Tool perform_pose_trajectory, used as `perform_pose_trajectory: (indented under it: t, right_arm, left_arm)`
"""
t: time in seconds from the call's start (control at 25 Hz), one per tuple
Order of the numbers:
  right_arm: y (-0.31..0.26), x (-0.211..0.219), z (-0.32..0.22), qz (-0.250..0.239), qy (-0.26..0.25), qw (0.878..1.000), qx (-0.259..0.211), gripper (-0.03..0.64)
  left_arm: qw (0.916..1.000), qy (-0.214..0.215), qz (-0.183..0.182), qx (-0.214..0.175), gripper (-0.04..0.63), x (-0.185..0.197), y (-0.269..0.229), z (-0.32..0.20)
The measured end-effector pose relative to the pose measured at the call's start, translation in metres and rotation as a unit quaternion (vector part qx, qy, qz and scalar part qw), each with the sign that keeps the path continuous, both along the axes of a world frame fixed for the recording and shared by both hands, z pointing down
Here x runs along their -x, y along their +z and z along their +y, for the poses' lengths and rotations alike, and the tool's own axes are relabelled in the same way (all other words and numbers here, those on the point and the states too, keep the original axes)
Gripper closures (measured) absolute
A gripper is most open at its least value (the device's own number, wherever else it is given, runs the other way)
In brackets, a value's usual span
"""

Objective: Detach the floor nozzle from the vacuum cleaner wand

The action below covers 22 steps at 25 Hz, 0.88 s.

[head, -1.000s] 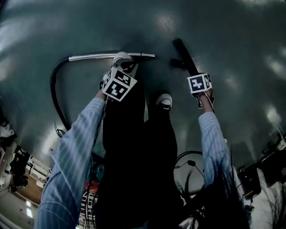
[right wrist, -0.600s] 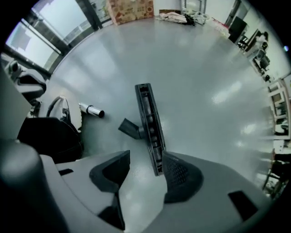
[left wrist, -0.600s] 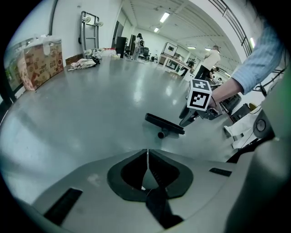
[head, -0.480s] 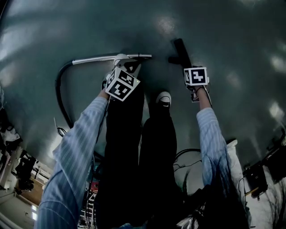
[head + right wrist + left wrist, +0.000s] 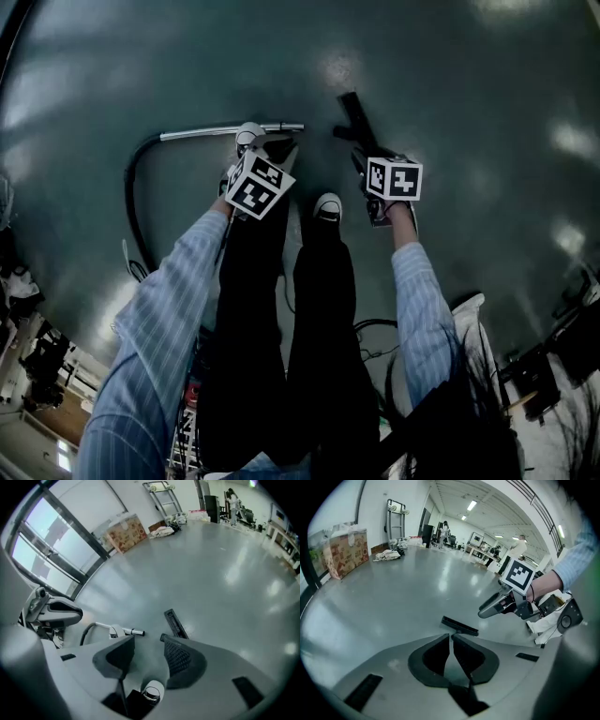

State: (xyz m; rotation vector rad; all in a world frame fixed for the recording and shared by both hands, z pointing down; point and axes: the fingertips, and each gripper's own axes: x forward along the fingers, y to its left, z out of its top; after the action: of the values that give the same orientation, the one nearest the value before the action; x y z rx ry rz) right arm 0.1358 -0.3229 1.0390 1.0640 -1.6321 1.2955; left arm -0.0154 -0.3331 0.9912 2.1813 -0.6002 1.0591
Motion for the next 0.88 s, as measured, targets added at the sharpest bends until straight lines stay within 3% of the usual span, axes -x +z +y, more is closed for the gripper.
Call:
perform_pose_trajectory:
  t: [0.16,0.52,0.64,0.88]
  right_arm:
    - [-0.067,0.005,0.001,-0.036,0.025,0.999,-0.021,0.416]
    - [-0.215,0.018,0.045,-0.095,0.027,0.995,-0.028,0.425]
    - [-0.261,0.021,0.045,-0.093,0.006,0.994,-0.052,0.445]
    - [-0.342,0.036,0.069,-0.107,-0.003,0.992,-0.073,0.471]
  left_arm:
    - [0.9996,-0.021,0.002,-0.018,0.588,-0.005,-0.061,0.001]
    - [0.9917,-0.122,-0.005,-0.039,0.588,0.002,-0.204,0.034]
    - [0.9846,-0.167,0.009,-0.049,0.588,0.002,-0.258,0.041]
    - [0.9775,-0.196,0.045,-0.063,0.588,-0.01,-0.345,0.086]
